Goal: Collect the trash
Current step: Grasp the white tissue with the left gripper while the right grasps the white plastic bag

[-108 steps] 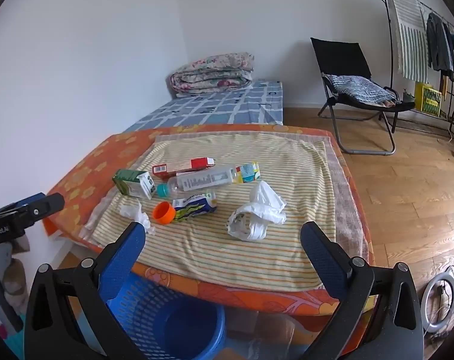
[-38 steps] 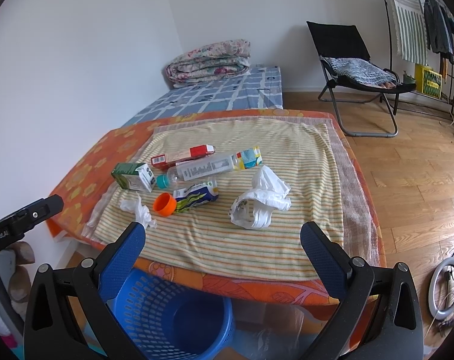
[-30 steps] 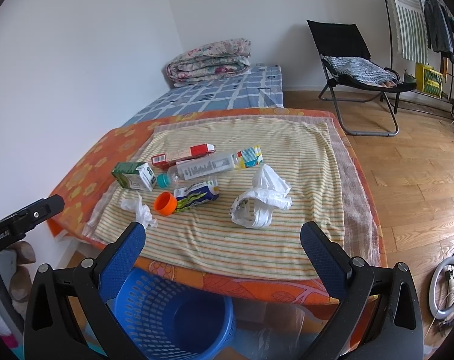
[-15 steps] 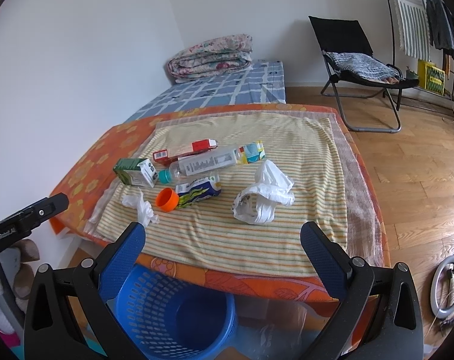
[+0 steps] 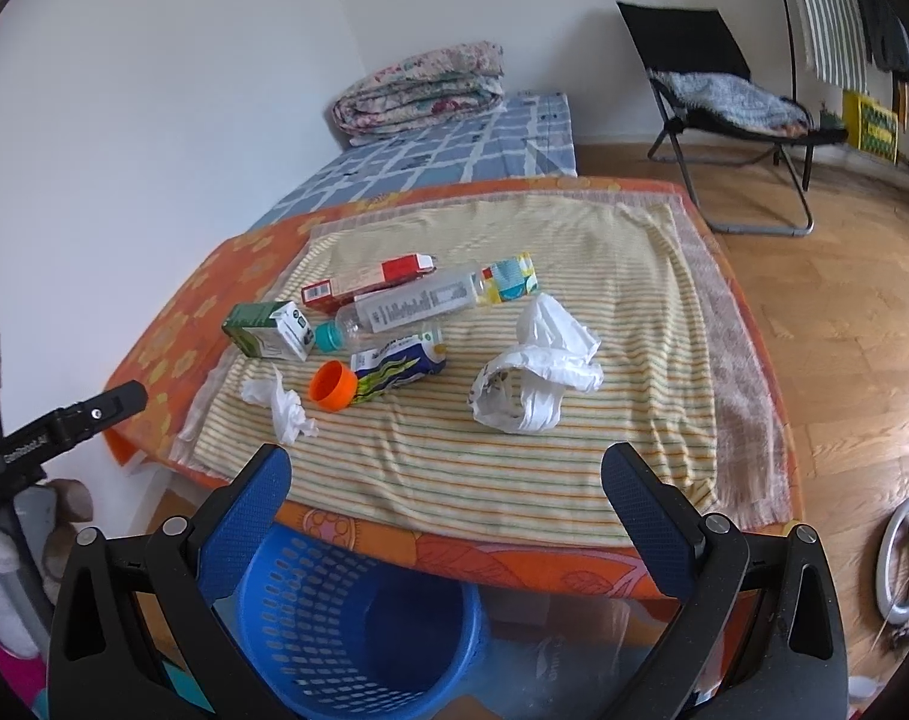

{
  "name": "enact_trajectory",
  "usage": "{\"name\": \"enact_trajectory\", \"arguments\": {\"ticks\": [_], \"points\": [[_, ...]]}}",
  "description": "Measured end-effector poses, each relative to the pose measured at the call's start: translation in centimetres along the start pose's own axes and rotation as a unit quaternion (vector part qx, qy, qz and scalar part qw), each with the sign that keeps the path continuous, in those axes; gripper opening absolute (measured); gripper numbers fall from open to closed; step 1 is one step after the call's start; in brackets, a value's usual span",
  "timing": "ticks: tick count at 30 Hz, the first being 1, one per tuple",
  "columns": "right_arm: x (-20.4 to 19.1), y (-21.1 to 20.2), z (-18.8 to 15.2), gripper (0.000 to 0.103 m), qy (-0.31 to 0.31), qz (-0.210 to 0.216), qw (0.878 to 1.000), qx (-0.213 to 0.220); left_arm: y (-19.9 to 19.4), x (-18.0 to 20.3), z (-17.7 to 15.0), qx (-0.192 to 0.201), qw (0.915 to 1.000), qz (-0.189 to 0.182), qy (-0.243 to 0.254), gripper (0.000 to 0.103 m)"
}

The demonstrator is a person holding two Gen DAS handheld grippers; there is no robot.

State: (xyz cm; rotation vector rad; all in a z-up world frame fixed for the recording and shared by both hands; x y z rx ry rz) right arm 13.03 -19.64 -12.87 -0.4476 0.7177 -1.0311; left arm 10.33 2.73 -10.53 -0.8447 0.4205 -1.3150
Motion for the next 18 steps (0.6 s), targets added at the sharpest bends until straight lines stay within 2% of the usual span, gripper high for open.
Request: {"name": "enact_trajectory", "arguments": {"ticks": [4,9,14,18], "points": [[1.1,1.0,1.2,0.103,0.013,0.001,1.000,-0.009,2.4,-0.4,0.3,-0.033,0.9993,-0.010,-0.012,0.102],[2.8,2.4,2.6,0.103,0.009,-0.017,1.000,-0.014,5.1,-0.6,-0.2,-0.073,0.9966,-0.022,-0.029,0.102],[4.1,5.3,3.3,0.103,0.002,-0.030,0.999,-0.038,7.4,-1.2,0.1,-0.089,0.9949,-0.020,-0.042,0.102],[5.5,7.7,3.2,0.103,0.032,-0.030,0.997,-0.059,9.3,-2.1,0.1,-0.109,0.9917,-0.023,-0.063,0.096]]}}
Point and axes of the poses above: each gripper's, at about its wrist camera, not at the fingertips, and y roughly the way its jaws point, x to its right, z to its top, the point moved 9 cm from there along y, roughly the way its jaws point, and after that the axes turned 5 degrees about z, right-handed, at the moved point
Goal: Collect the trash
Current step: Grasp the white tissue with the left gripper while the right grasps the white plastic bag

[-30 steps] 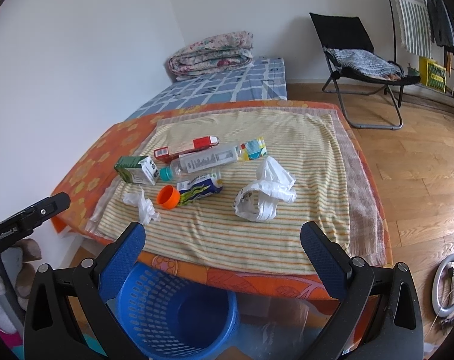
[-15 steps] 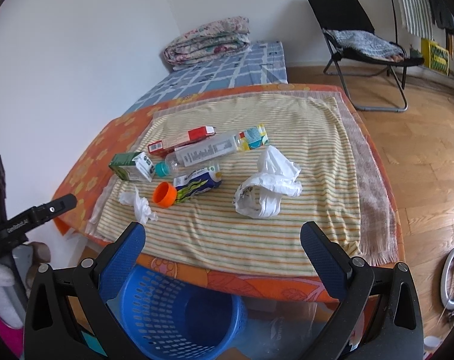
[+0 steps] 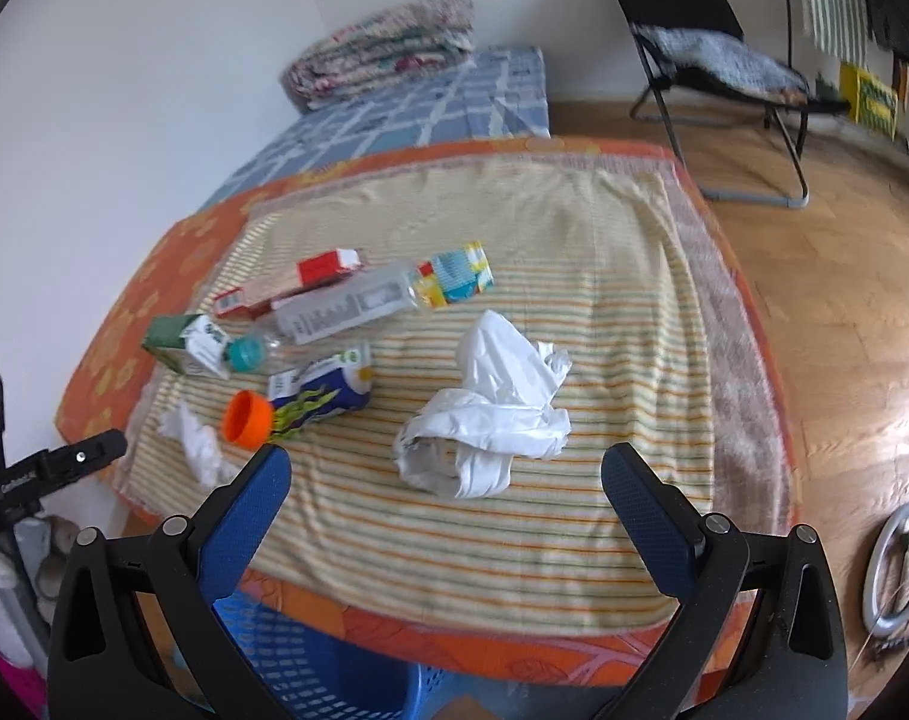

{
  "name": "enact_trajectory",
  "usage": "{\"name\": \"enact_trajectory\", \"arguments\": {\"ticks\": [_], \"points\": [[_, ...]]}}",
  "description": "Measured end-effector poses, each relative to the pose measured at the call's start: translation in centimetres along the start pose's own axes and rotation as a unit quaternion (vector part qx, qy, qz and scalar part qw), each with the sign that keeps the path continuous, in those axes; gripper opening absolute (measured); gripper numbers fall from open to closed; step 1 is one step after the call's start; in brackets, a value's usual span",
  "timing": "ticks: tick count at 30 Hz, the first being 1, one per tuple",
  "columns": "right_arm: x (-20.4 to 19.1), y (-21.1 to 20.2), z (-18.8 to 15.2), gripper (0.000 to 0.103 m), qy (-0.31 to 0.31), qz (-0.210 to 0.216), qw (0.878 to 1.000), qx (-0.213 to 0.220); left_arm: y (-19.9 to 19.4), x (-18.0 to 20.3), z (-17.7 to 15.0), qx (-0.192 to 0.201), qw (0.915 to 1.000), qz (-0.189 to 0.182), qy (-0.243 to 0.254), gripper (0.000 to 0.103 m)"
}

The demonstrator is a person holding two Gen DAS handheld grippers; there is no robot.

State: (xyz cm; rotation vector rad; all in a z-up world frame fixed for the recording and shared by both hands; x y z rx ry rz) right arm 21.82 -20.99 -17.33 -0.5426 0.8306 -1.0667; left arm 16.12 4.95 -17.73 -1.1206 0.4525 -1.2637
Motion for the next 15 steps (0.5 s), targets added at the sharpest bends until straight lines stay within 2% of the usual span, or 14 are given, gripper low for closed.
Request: {"name": "enact_trajectory", "arguments": {"ticks": [8,13,15], "points": [[1.6,3.3,0.9,0.103,0.030,-0.010,0.999,-0.017,3.9,0.2,-1.0,-0.057,0.9981,-0.016,-0.015,0.079],[2.1,4.8,1.1,0.103,0.047,-0.008,0.998,-0.029,4.5,1.0,-1.1,-0.053,0.9985,-0.016,0.002,0.078],[2.4,5.4,1.0,0.103,0.053,-0.009,0.998,-0.033,5.0,1.3,-1.0,-0.054,0.9984,-0.015,0.004,0.073]]}}
Point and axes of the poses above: each gripper's, at about its wrist camera, not at the fingertips, and y roughly the way its jaws point, x to its right, z to its top, the point moved 9 cm from there along y, roughly the way its jaws point, and after that the axes turned 5 degrees about z, right-handed, at the moved point
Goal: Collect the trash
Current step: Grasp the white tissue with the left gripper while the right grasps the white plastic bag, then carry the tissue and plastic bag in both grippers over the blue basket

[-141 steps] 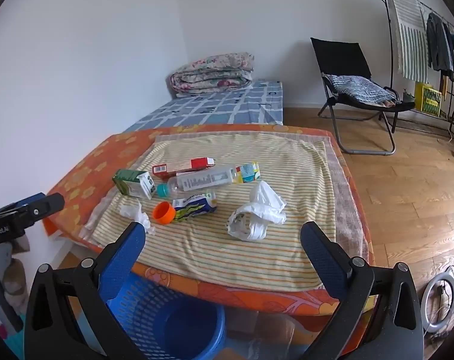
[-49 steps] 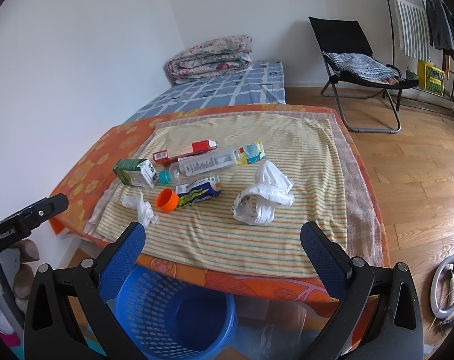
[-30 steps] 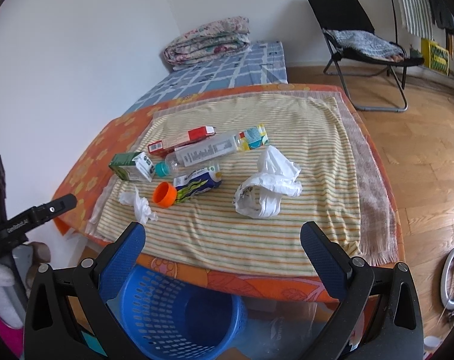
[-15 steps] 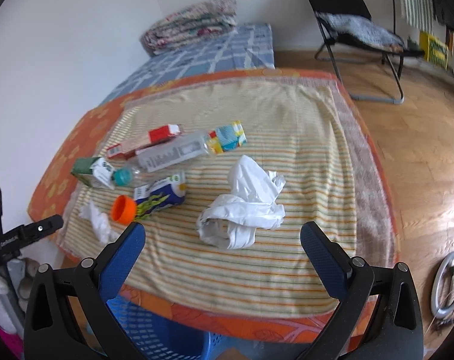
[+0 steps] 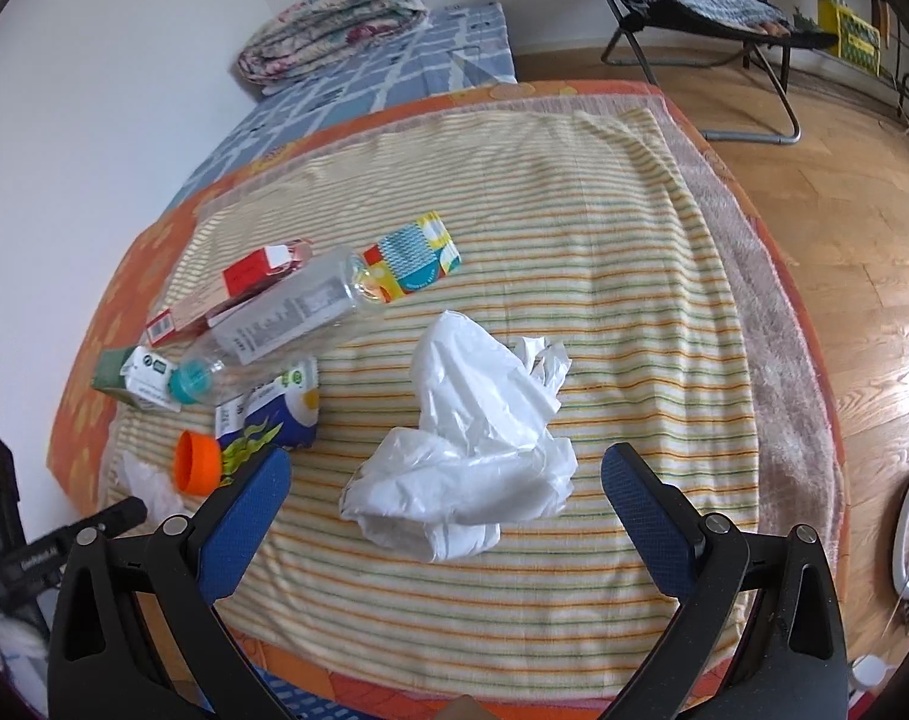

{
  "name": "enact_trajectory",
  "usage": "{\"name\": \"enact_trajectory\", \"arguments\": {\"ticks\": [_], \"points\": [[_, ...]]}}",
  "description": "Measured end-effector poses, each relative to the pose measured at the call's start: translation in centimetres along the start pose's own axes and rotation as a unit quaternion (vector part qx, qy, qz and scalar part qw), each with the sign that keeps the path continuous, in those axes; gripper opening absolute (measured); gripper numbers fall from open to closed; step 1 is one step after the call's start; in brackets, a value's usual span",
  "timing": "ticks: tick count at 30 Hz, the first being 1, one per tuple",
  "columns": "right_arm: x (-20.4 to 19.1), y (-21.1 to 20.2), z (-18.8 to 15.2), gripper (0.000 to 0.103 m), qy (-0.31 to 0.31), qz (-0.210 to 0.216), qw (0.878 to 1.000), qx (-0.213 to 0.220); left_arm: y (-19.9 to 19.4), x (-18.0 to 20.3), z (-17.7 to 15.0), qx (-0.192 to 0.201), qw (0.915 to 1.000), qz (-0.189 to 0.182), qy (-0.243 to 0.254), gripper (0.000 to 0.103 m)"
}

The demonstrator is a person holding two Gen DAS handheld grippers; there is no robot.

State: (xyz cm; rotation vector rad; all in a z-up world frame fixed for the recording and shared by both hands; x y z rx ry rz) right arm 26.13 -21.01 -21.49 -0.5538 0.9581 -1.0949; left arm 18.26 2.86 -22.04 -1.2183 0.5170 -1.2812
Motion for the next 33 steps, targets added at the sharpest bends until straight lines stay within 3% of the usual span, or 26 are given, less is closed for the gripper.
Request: {"name": "enact_trajectory", "arguments": {"ticks": [2,5,9,16,19,27,33], "points": [[0.2,0.7,-0.1,0.102,0.005,-0.003,1.000,-0.006,0.7,0.1,0.0,-0.013,0.9999,-0.006,-0.008,0.062],[0.1,1.5,-0.3,0.098,0.003,-0.009,1.000,-0.014,1.1,0.3,0.3,-0.017,0.9997,-0.011,-0.013,0.053],[-0.3,2.3,-0.5,0.089,-0.011,-0.014,0.999,-0.026,1.3,0.3,0.9,-0.009,0.9999,-0.003,-0.008,0.046],[-0.6,2.6,-0.8,0.081,-0.017,-0.013,0.999,-0.034,1.5,-0.4,1.1,-0.016,0.9998,-0.006,-0.014,0.033],[-0.7,2.7,-1.0,0.073,-0.022,-0.011,0.999,-0.037,1.1,-0.6,1.1,-0.011,0.9997,-0.011,-0.018,0.023],[-0.7,2.1,-0.8,0.048,-0.020,0.001,1.000,-0.024,-0.5,-1.4,1.1,0.002,0.9998,-0.008,-0.017,0.021],[-1.6,0.1,-0.4,0.043,-0.036,0.012,0.999,0.004,-2.5,-1.8,1.0,0.019,0.9997,-0.013,-0.011,0.021]]}}
Point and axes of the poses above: each gripper's, at about its wrist camera, not at the fingertips, and y roughly the way its jaws point, x to its right, z to its top, the point moved 9 cm from there along y, roughly the way its jaws point, and after that the axes turned 5 degrees about z, right-handed, at the moved point
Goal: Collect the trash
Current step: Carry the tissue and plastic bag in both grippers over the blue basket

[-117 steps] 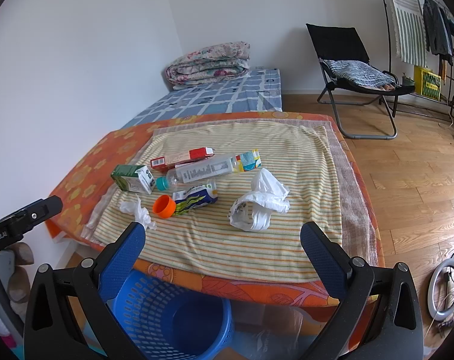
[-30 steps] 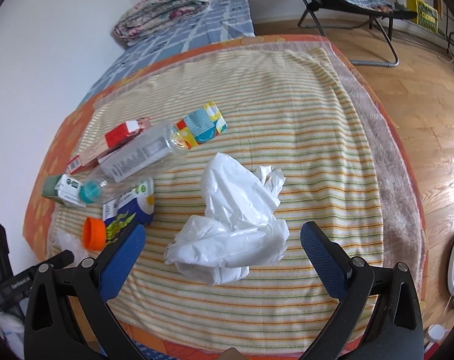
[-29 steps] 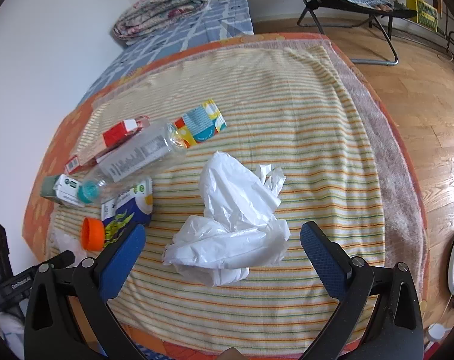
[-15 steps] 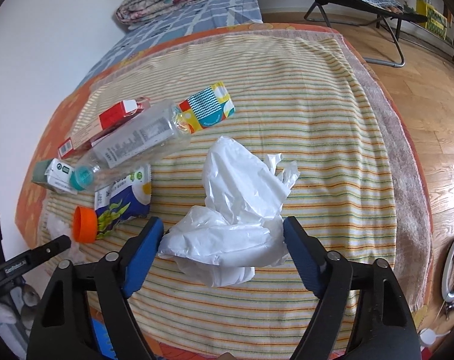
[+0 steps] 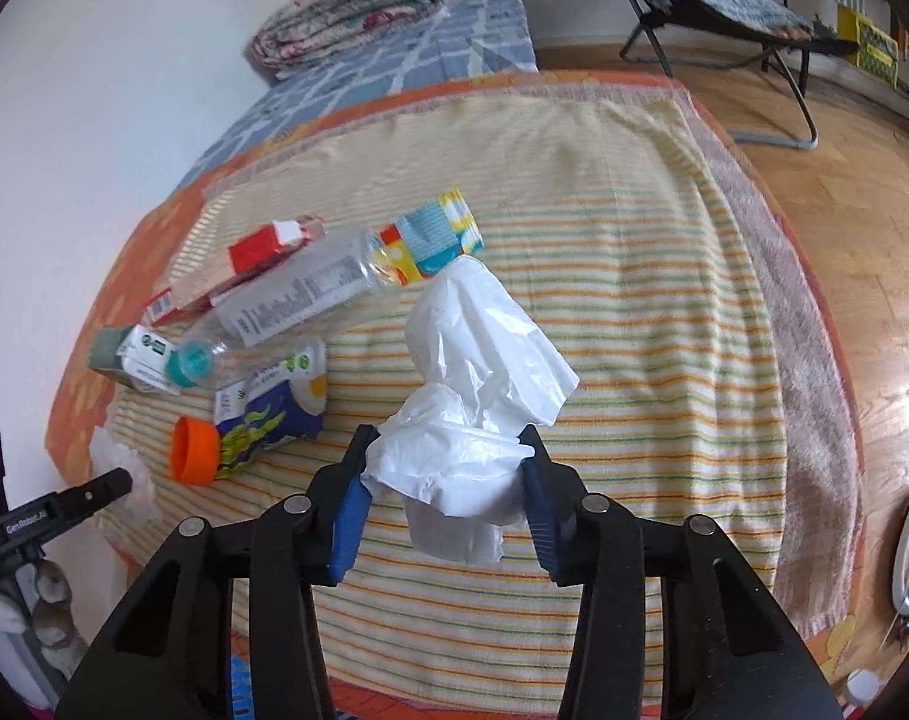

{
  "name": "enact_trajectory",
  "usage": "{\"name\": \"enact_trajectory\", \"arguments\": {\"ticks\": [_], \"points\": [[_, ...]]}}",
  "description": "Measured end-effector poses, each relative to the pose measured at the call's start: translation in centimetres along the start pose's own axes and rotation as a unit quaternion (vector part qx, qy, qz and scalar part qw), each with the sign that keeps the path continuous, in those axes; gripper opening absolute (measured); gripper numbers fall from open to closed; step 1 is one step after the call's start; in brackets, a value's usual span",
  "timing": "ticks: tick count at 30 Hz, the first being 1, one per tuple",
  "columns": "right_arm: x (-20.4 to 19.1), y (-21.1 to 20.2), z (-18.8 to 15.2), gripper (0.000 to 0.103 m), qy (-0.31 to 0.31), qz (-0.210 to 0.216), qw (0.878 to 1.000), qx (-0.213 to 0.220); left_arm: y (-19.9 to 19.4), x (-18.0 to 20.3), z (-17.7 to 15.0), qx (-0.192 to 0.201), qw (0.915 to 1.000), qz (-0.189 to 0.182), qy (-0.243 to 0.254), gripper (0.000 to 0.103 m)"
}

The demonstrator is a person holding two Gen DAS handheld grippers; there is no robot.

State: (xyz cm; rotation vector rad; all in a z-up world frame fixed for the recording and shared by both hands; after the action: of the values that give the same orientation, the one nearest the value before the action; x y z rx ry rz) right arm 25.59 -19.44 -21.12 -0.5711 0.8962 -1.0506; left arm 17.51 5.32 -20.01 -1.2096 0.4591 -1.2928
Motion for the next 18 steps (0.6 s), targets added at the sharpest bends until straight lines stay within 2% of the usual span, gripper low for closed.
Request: {"name": "enact_trajectory", "arguments": {"ticks": [9,14,18], "points": [[-2.6,-4.1,-0.6,0.043,-0.033,0.034,0.998,0.029,-2.7,-0.4,-1.1,0.017,0.9996,0.004,0.022,0.021],[-4.8,-6.3,-2.0,0.043,-0.070,0.047,0.996,0.036,-4.1,0.8,-2.4,0.037,0.9966,0.019,0.071,0.021],[-6.7,-7.8,-3.6,0.043,-0.099,0.062,0.993,0.037,-5.0,1.9,-4.1,0.042,0.9938,0.016,0.102,0.021]]}}
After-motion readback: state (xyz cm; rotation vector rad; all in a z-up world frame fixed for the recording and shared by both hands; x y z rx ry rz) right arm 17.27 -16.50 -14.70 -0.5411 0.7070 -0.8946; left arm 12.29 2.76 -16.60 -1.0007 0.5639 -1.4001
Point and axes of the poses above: each gripper's, at about its wrist camera, not at the fingertips, and y roughly the way its jaws point, x to its right, z to its top, the point moved 9 cm from there along y, roughly the way its jaws point, and after that the axes turned 5 degrees about z, right-handed, at the moved point
